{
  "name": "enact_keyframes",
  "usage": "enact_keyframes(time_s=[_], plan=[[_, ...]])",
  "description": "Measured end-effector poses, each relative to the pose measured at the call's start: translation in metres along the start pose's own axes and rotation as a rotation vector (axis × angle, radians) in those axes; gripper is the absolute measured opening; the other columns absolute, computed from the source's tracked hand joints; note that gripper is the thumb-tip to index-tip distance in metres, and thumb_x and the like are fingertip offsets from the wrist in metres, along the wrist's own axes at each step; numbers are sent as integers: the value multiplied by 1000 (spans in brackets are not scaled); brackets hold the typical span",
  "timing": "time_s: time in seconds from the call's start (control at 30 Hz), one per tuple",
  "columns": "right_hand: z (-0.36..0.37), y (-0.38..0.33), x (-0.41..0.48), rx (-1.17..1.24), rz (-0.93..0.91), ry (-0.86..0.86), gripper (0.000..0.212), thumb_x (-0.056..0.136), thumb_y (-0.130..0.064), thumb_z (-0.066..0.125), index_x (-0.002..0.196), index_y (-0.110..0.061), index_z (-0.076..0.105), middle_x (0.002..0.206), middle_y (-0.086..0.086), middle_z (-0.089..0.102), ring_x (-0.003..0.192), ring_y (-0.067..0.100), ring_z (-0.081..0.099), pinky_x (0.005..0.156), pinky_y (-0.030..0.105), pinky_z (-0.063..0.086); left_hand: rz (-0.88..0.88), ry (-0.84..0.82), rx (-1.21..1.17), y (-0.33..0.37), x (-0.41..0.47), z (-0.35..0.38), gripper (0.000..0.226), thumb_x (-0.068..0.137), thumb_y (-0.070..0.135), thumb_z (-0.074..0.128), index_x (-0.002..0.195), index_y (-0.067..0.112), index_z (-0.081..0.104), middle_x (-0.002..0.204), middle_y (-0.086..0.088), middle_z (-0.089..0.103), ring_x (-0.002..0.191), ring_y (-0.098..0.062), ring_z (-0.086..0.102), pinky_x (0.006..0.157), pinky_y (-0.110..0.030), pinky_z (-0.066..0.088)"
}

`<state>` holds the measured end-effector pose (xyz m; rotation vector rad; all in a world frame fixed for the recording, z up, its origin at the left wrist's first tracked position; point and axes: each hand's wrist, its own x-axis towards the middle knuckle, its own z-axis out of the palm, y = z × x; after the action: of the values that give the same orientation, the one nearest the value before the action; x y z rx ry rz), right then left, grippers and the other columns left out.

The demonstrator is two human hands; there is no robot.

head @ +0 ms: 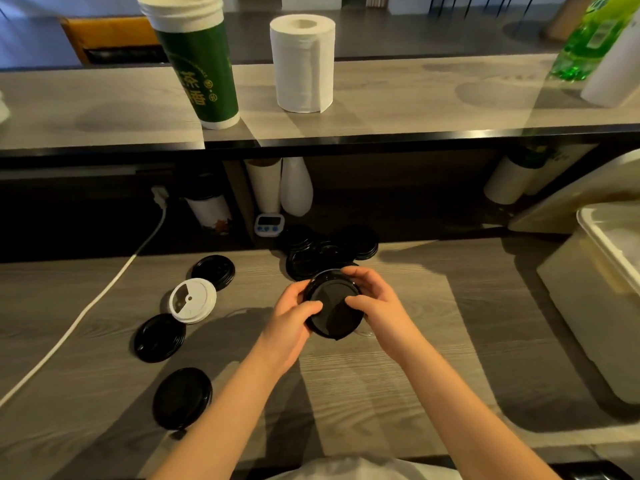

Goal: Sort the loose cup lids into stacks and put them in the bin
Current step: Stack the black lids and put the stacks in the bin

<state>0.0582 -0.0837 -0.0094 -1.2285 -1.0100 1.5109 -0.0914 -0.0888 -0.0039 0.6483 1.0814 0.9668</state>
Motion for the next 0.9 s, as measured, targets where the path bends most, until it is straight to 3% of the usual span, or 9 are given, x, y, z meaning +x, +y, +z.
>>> enact_keyframes(time_s=[0.13,0.27,0.33,0.43,0.53,0.6,0.7,0.77,0.9], plan=[[-1,7,14,-155,75,83,34,85,12,47,106,-13,56,104,8,58,90,13,57,70,14,48,-4,224,26,-7,15,-20,27,88,-7,43,109,6,52,104,-15,58,94,-23,58,80,-34,46],[-8,13,43,-393,62,186,24,89,3,52,109,-10,56,94,-1,55,94,18,55,70,17,45,9,408,-35,-3,32,-45,20,88,-6,47,105,5,51,98,-12,60,86,-19,59,86,-37,47],[-11,17,64,-664,11,206,29,88,-6,58,117,-10,55,105,1,56,103,21,55,79,23,45,10,461,-73,1,38,-53,20,88,-6,48,100,8,54,105,-15,60,92,-21,60,95,-43,43],[-10,23,97,-1065,-69,160,54,87,-24,63,136,-10,43,137,10,44,126,27,43,100,32,39,-4,546,-130,4,46,-59,40,87,-4,53,125,4,46,128,-20,52,118,-31,52,108,-52,35],[-7,29,124,-1275,19,48,84,85,-45,63,150,-17,17,156,8,17,143,32,15,114,42,23,-8,566,-165,6,50,-59,48,87,-2,54,132,4,41,134,-21,48,125,-33,47,109,-55,32],[-8,37,135,-1345,118,-45,90,84,-53,60,151,-21,10,158,5,11,145,33,6,116,45,19,-2,578,-178,7,51,-59,44,87,-3,54,129,5,43,133,-21,49,124,-33,48,108,-55,32],[-8,51,131,-1415,101,-78,81,83,-53,59,148,-19,24,154,3,28,145,30,8,115,44,25,9,575,-177,8,52,-58,24,87,-4,54,106,11,52,124,-19,54,122,-33,49,108,-54,33],[-9,58,119,-1392,6,-23,70,84,-49,61,142,-18,38,147,3,40,144,27,14,111,42,32,12,577,-181,7,53,-58,23,87,-4,53,92,18,52,113,-13,56,121,-32,49,108,-54,32],[-8,65,94,-1318,-87,-50,56,84,-43,63,131,-13,52,137,4,52,141,26,23,109,34,29,10,578,-201,4,52,-56,23,86,-7,52,94,14,53,94,-6,60,105,-27,57,104,-49,39]])
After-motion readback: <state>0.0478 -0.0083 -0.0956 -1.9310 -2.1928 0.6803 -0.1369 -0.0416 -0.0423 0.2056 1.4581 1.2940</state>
